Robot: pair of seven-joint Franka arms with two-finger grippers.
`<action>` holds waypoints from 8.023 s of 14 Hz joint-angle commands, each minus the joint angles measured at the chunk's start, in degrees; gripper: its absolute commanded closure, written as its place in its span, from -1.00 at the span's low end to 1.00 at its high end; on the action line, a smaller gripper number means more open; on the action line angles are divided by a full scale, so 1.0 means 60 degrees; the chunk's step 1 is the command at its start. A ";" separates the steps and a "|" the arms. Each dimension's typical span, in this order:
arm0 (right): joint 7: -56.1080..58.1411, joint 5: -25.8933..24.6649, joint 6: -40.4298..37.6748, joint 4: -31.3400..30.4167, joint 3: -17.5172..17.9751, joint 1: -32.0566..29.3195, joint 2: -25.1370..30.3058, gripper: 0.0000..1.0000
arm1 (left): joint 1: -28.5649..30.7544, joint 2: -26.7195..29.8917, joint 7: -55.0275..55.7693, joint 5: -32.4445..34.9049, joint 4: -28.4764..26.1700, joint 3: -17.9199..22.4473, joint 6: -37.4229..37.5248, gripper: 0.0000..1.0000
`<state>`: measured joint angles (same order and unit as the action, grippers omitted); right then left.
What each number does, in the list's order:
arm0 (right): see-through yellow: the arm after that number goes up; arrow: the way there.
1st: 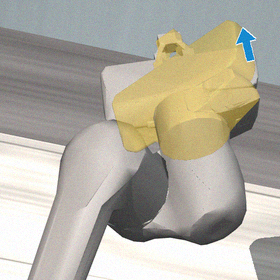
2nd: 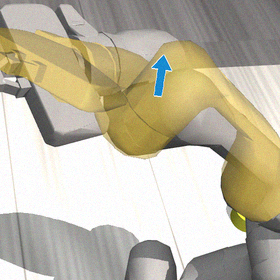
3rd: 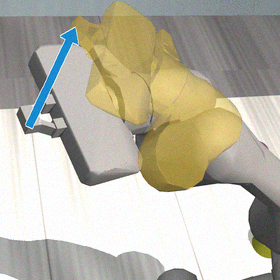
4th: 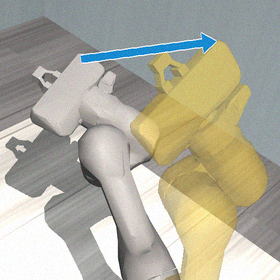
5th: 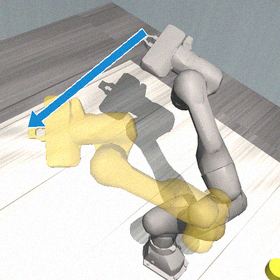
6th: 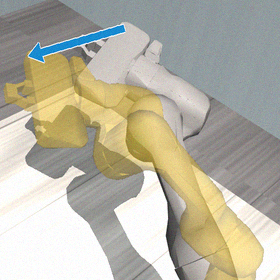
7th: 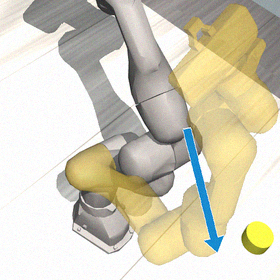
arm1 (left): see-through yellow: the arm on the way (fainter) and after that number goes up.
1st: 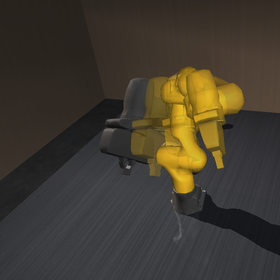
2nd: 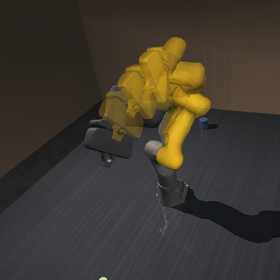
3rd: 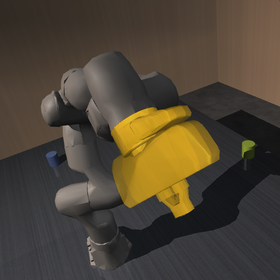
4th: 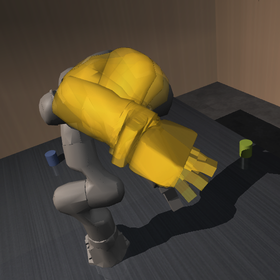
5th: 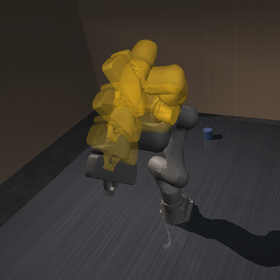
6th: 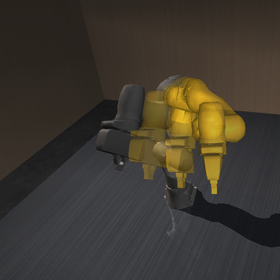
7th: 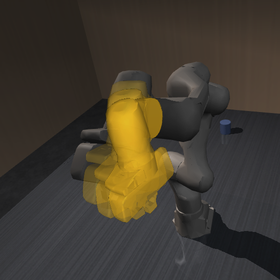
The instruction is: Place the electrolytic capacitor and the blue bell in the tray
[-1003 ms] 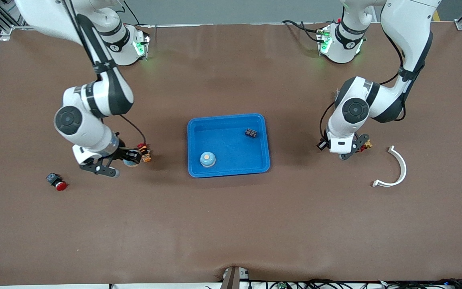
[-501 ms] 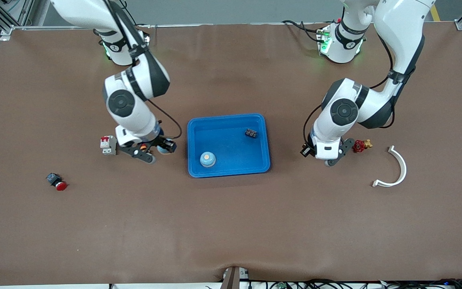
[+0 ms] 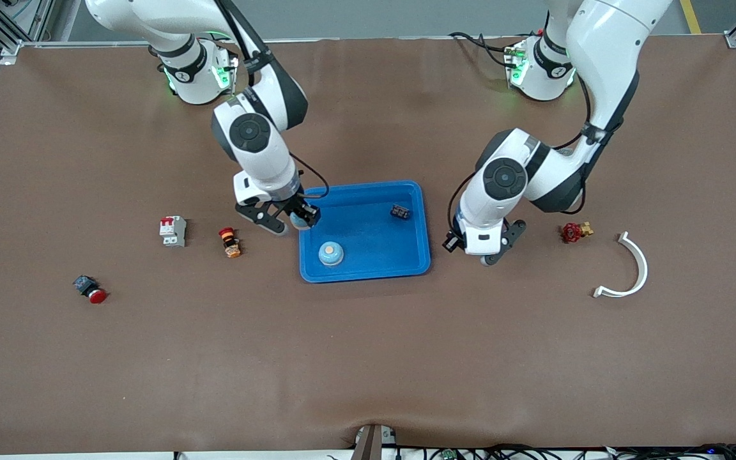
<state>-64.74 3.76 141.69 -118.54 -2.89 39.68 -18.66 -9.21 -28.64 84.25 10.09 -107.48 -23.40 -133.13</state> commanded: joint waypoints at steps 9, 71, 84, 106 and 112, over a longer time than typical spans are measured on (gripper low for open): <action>-0.0898 0.0061 0.0949 0.0230 -0.0118 0.0799 -0.1137 1.00 | -0.1130 -0.1715 0.1325 0.0018 0.2165 0.0048 0.0215 1.00; 1.2502 -0.1345 -0.3985 0.1929 -0.0294 -0.6963 0.1761 -1.00 | 0.1856 0.1798 -0.5482 0.0795 0.2400 0.0532 0.4712 -1.00; 1.2125 -0.1198 -0.7310 0.3773 -0.0250 -0.7053 0.3257 -1.00 | 0.2518 0.4170 -1.0816 -0.0843 0.2371 0.1407 0.6087 -1.00; 1.0556 -0.0481 -0.7692 0.5591 -0.0177 -0.7228 0.2729 -1.00 | 0.0964 0.6238 -1.3571 -0.1593 0.2034 0.3505 0.7657 -1.00; 1.0658 -0.0466 -0.9227 0.6087 -0.0119 -0.7228 0.2393 -1.00 | 0.1037 0.5535 -1.3660 -0.1288 0.2678 0.3505 0.7745 -1.00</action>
<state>-0.81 0.72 90.01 -86.00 -4.57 -2.66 -2.21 -2.65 6.20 3.37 0.74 -94.07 -2.71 -87.25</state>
